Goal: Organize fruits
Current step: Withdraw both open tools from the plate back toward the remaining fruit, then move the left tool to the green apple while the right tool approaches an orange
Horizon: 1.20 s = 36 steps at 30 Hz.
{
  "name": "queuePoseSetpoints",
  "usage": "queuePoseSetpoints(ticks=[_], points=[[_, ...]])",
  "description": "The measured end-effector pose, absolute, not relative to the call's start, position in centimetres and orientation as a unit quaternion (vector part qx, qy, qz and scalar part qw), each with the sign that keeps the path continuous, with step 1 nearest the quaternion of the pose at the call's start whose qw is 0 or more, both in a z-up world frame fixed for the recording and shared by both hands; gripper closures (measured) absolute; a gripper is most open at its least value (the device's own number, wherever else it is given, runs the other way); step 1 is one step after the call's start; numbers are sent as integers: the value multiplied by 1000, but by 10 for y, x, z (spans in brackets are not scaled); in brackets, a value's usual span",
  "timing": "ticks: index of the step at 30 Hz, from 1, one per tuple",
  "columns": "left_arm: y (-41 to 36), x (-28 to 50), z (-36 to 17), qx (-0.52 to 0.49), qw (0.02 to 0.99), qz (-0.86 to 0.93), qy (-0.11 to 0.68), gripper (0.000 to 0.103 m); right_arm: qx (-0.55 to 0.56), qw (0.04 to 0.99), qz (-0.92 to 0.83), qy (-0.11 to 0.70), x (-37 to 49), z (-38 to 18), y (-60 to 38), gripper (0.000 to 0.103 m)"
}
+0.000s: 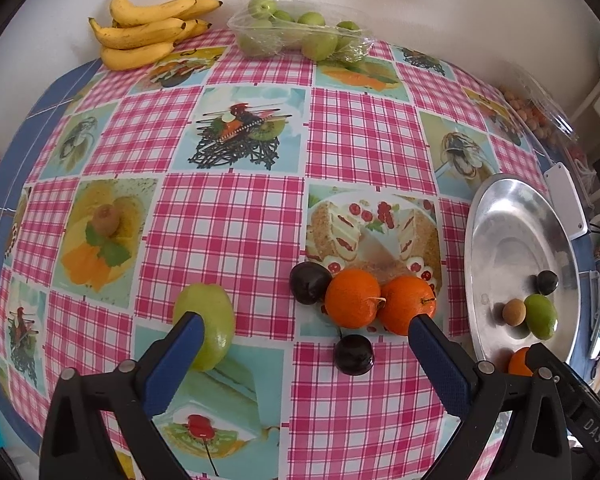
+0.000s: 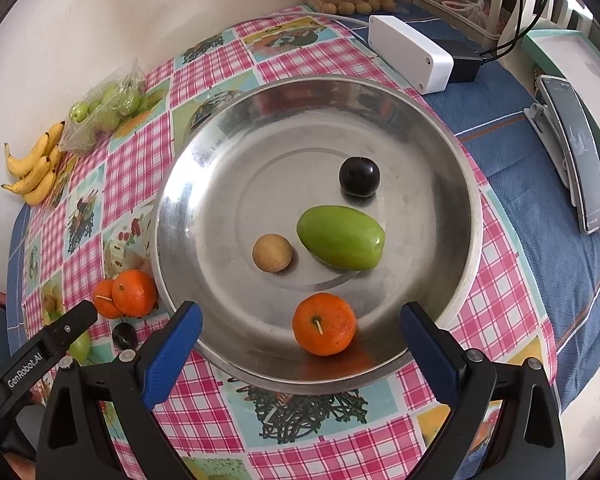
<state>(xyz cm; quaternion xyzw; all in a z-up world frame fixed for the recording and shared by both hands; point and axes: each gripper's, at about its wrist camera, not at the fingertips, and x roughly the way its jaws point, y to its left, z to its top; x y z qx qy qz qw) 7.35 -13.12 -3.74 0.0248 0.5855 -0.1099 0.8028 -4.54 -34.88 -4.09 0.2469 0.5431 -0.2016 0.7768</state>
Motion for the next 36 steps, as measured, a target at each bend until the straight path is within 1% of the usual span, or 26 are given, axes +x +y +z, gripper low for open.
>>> queuePoseSetpoints(ticks=[7, 18, 36], points=[[-111, 77, -33, 7, 804, -103, 586, 0, 233, 779, -195, 549, -40, -39, -339, 4], [-54, 90, -24, -45, 812, -60, 578, 0, 217, 787, -162, 554, -21, -35, -306, 4], [13, 107, -19, -93, 814, -16, 574, 0, 177, 801, -72, 568, 23, -42, -206, 4]])
